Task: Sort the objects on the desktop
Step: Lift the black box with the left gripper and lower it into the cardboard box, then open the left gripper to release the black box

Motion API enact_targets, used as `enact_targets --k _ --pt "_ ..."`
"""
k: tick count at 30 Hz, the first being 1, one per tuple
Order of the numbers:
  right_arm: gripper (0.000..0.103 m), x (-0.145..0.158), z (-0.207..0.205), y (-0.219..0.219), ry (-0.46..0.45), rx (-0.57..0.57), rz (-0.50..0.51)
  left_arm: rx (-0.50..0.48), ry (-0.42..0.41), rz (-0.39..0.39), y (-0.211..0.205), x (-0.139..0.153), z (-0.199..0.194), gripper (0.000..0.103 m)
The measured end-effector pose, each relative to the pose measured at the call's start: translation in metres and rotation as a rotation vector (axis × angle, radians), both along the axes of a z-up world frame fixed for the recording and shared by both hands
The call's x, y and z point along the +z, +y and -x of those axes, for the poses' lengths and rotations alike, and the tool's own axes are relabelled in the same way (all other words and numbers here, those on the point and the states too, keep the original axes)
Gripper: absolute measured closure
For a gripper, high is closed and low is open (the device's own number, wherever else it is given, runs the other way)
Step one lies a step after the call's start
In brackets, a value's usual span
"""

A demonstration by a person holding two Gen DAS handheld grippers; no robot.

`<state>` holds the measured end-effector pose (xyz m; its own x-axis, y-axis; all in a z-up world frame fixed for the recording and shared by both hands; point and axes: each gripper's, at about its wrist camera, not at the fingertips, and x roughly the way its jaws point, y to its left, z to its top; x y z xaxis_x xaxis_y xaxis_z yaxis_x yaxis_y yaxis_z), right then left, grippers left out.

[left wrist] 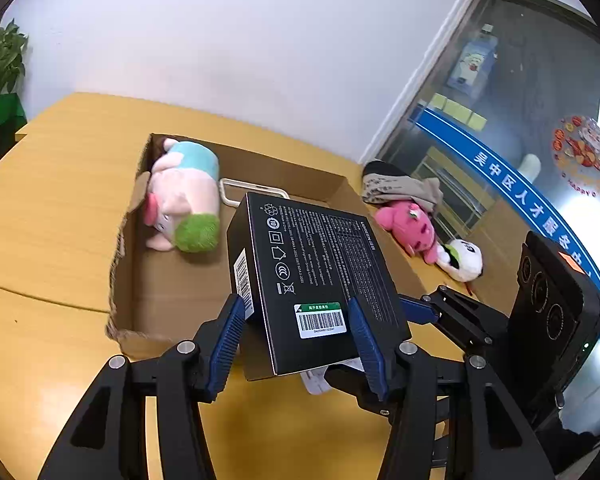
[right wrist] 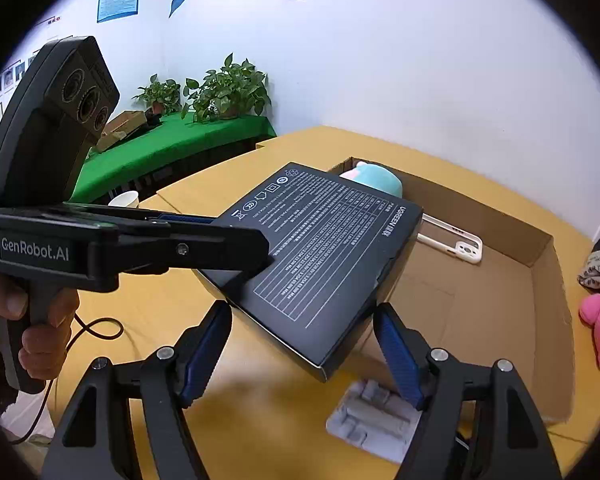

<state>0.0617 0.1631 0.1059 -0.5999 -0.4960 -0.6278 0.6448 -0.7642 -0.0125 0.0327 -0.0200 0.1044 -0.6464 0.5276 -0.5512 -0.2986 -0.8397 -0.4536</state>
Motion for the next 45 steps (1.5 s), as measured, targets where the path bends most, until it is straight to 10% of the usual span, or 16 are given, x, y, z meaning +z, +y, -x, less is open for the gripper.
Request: enact_targets --k 31,35,41,45 --pt "0.027 -0.075 0.106 -0.045 -0.26 0.057 -0.023 0.12 -0.243 0.112 -0.019 -0.077 0.086 0.046" --pt "0.024 -0.085 0.112 -0.043 -0.308 0.034 0.053 0.135 -0.235 0.219 -0.004 -0.078 0.085 0.046" --pt "0.023 -0.073 0.099 -0.025 -0.273 -0.009 0.074 0.196 -0.229 0.182 -0.011 -0.067 0.073 0.034" --pt "0.021 -0.053 0.08 0.001 -0.197 -0.062 0.093 0.322 -0.095 0.244 -0.011 -0.041 0.054 0.024"
